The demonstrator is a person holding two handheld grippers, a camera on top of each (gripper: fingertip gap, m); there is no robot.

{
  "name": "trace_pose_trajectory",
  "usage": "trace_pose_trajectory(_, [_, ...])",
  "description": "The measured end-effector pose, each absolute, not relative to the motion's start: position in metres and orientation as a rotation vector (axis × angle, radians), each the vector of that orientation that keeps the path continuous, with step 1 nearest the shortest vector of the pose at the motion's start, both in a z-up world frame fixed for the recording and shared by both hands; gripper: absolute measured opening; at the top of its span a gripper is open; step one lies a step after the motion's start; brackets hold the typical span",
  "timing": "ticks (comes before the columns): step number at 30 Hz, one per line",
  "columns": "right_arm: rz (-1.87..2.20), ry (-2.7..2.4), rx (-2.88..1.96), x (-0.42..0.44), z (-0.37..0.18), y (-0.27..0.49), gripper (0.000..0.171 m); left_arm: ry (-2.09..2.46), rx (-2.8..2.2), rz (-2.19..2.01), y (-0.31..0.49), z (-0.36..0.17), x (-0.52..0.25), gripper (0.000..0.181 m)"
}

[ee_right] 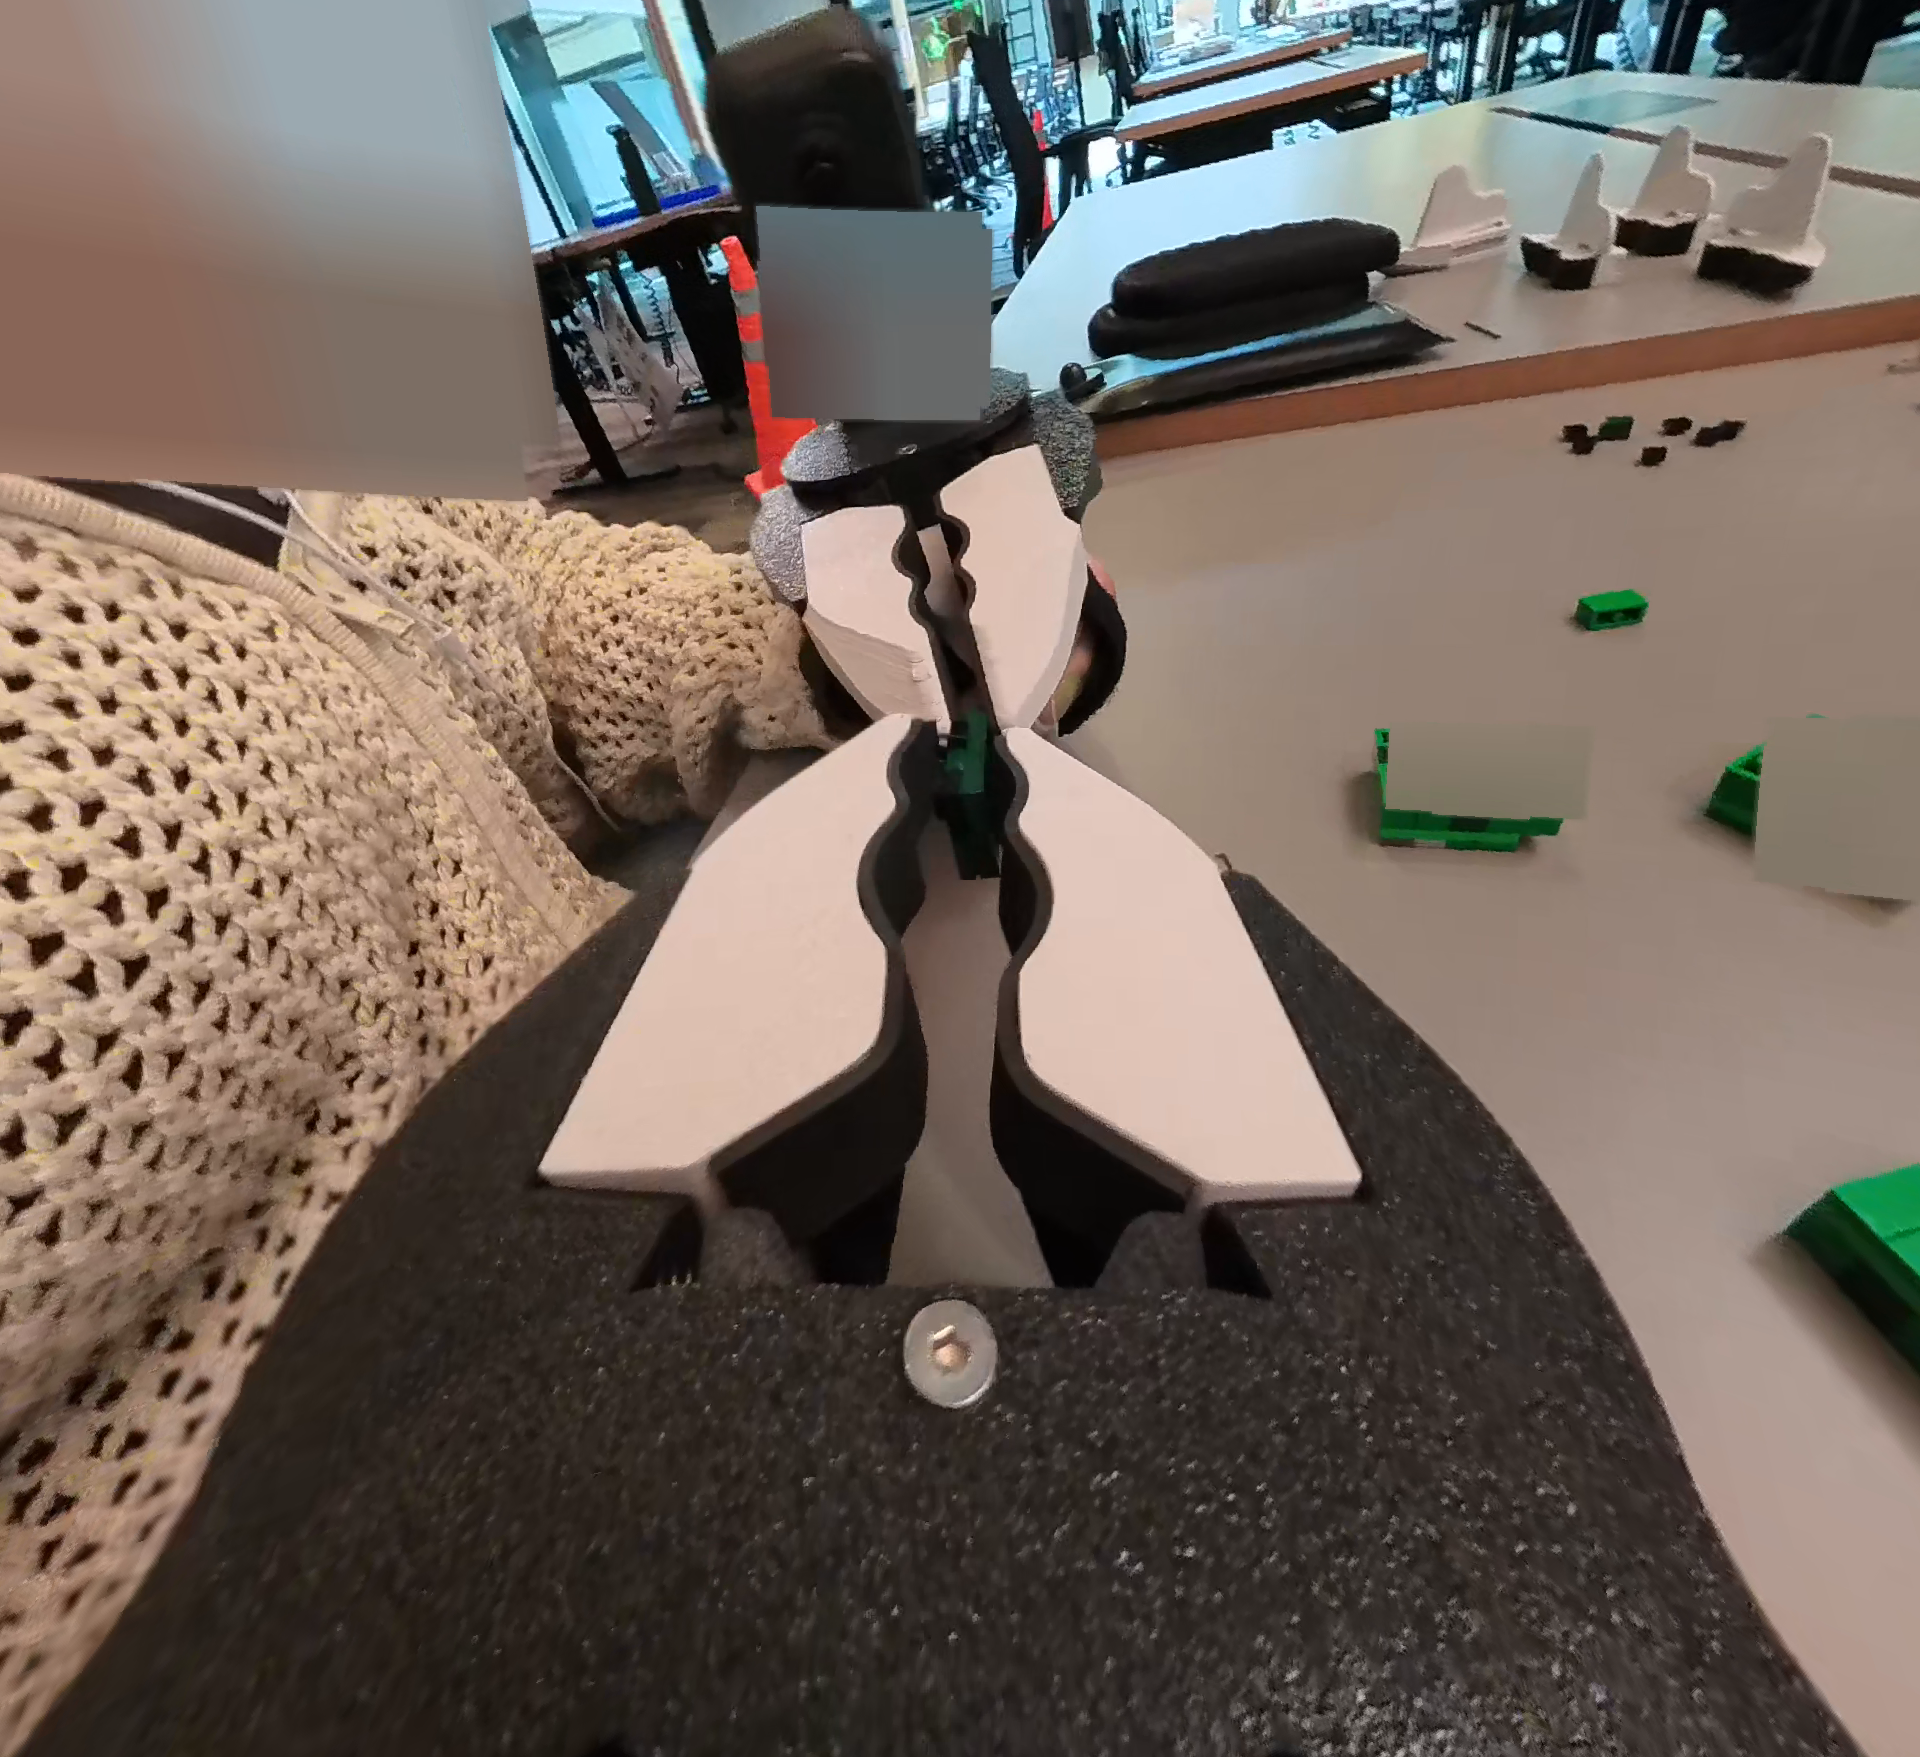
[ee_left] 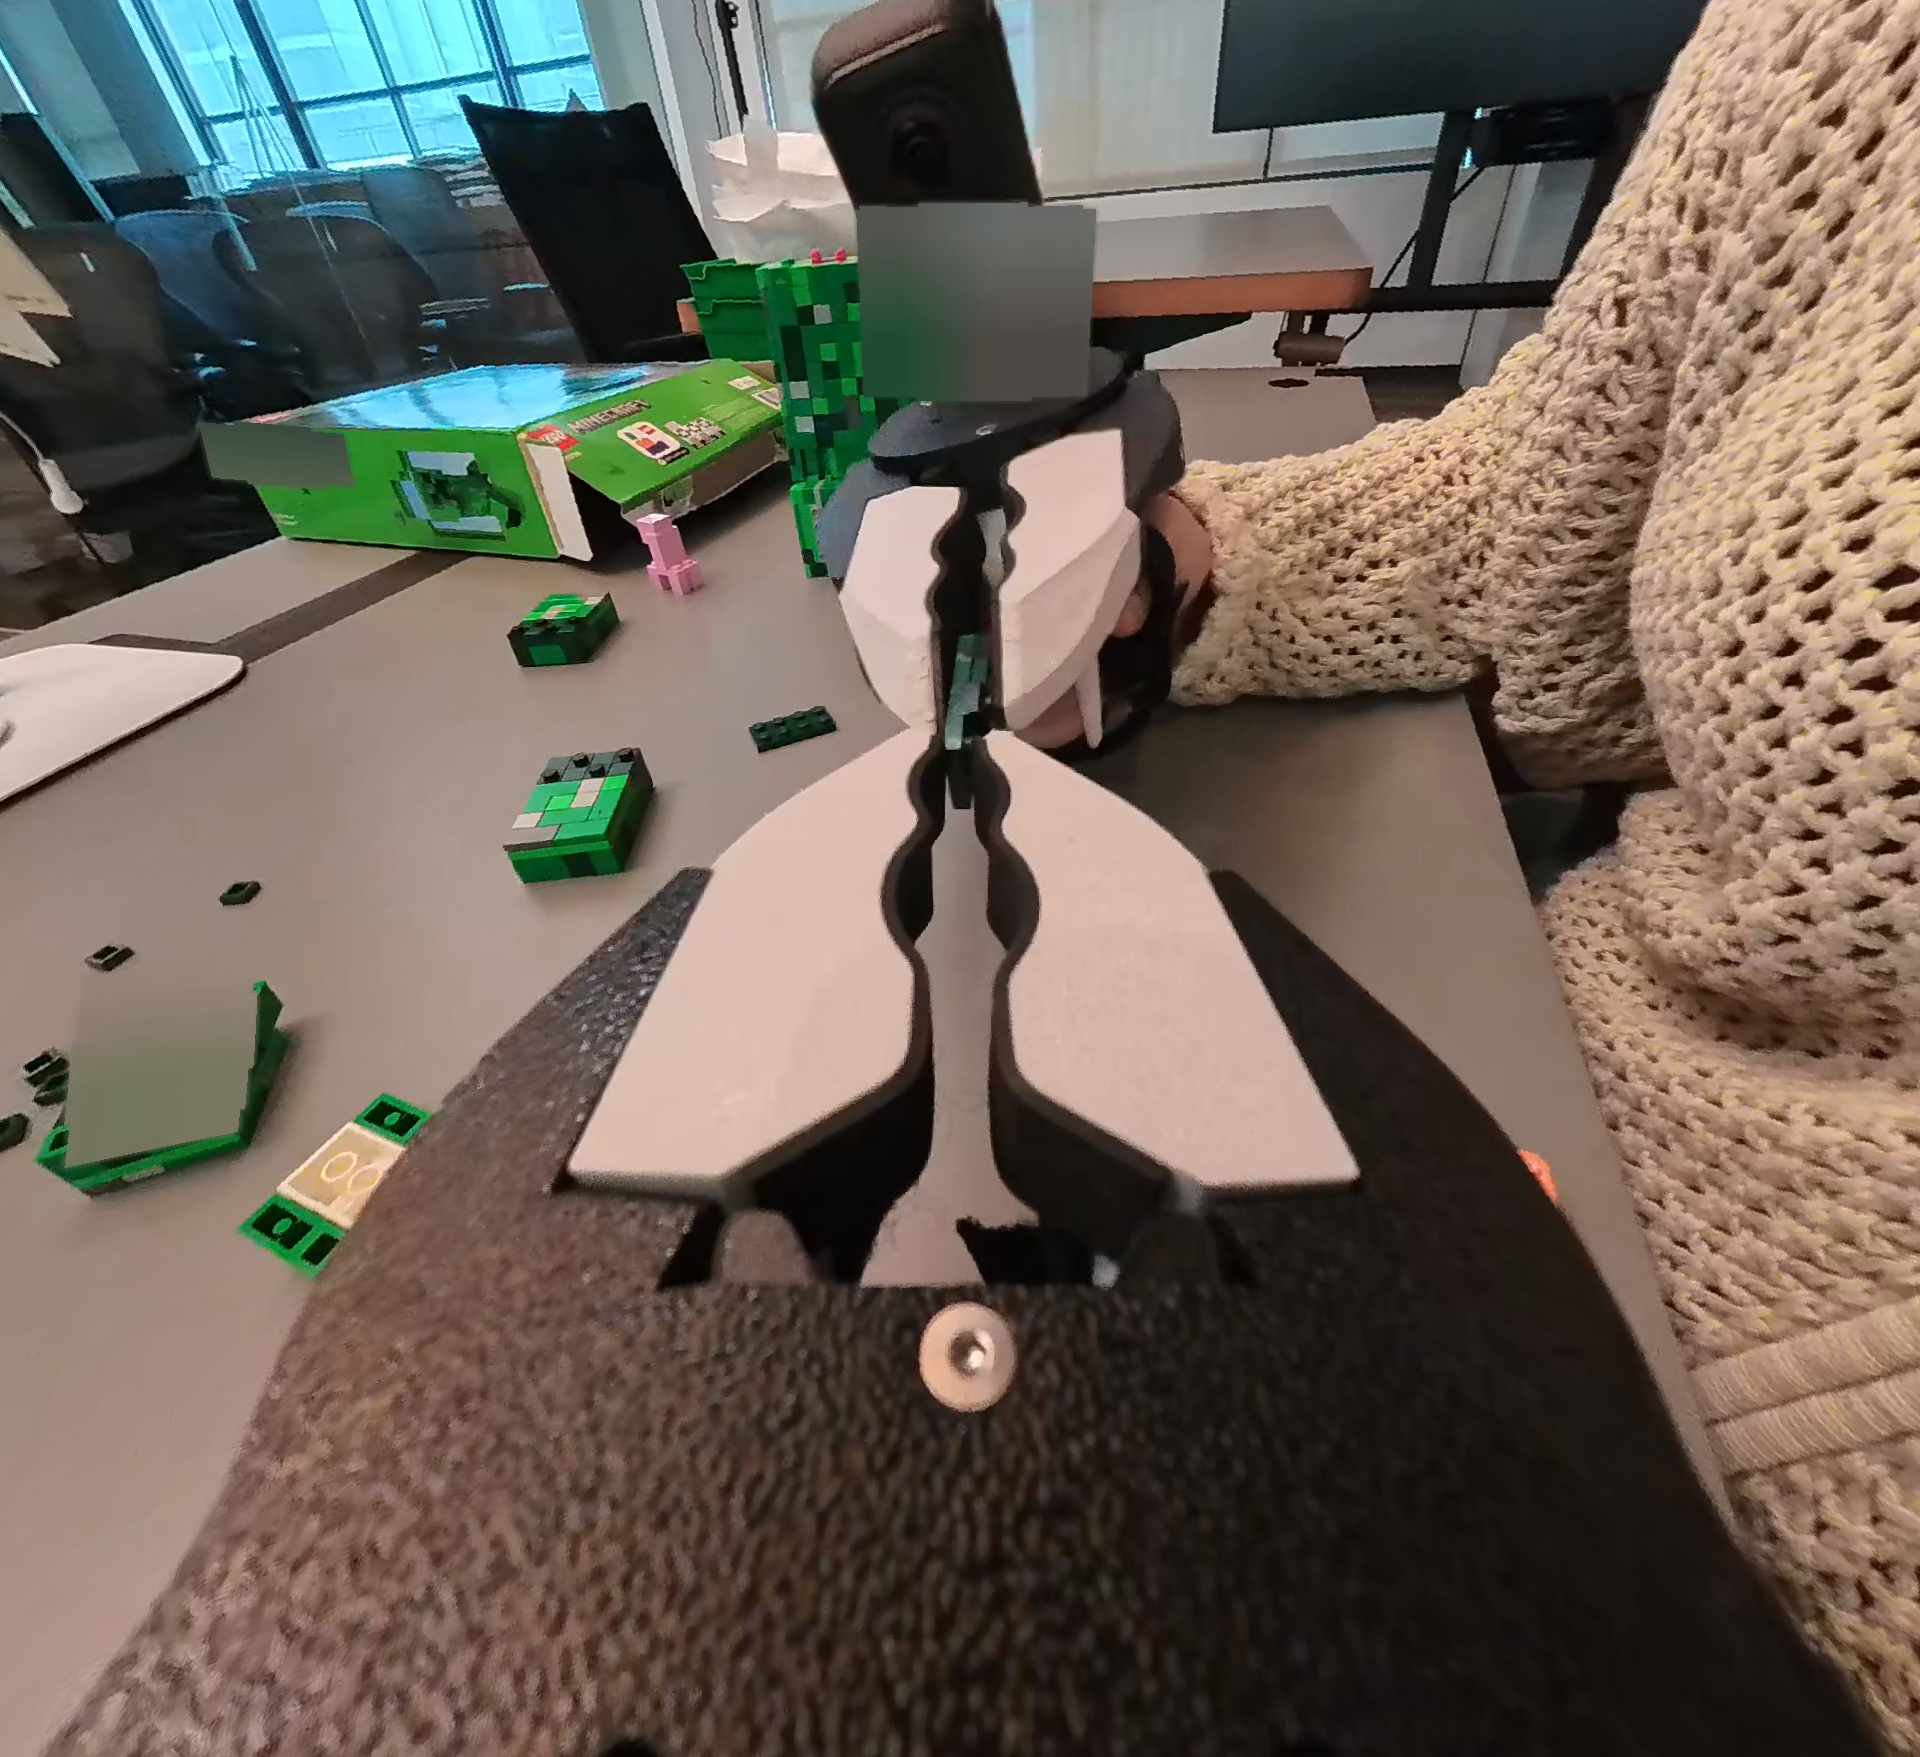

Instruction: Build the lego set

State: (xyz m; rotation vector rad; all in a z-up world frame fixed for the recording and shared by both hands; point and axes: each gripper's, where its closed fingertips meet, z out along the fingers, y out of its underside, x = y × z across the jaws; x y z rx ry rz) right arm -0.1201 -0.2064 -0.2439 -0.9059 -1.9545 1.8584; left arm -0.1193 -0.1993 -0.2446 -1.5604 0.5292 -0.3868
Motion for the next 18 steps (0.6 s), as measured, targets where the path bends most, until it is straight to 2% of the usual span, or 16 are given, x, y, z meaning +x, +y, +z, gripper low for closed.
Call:
trace_pose_trajectory(12, [1.738, -1.922, -0.640, -0.1153, -0.2408, -0.2117, 0.010, 0.553, -1.508, -0.426, -0.2044, -0.2392, -0.1138, 0.004])
trace_pose_trajectory(18, [1.786, -1.903, -0.695, -0.1175, -0.2380, -0.2128, 0.009, 0.544, -1.484, -0.412, -0.2056, -0.2358, -0.1155, 0.004])
